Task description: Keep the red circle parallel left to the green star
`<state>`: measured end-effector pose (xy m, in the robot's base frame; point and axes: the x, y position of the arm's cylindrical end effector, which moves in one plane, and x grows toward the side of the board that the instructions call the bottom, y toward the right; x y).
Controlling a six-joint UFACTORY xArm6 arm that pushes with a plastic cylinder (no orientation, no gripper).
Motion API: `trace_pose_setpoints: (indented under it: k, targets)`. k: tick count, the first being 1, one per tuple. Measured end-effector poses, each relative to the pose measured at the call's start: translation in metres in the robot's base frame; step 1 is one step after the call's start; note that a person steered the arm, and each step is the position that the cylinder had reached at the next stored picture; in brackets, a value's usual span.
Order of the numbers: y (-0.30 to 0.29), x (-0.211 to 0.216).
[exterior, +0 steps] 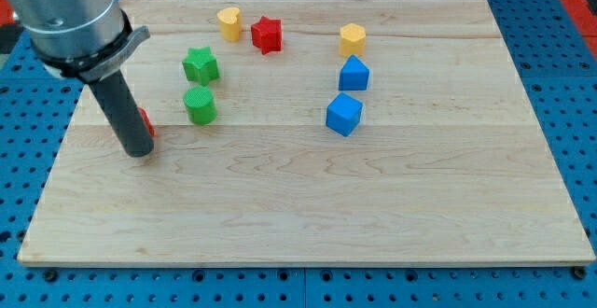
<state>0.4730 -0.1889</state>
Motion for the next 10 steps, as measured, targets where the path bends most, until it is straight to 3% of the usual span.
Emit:
trace_pose_setpoints:
  k: [1, 3, 4, 6, 10]
  targets:
    - [-0.019, 0.041]
    - [-0.011, -0.032]
    - [-0.055, -0.069]
    - [-0.026, -0.102]
    - [-0.027, -0.108]
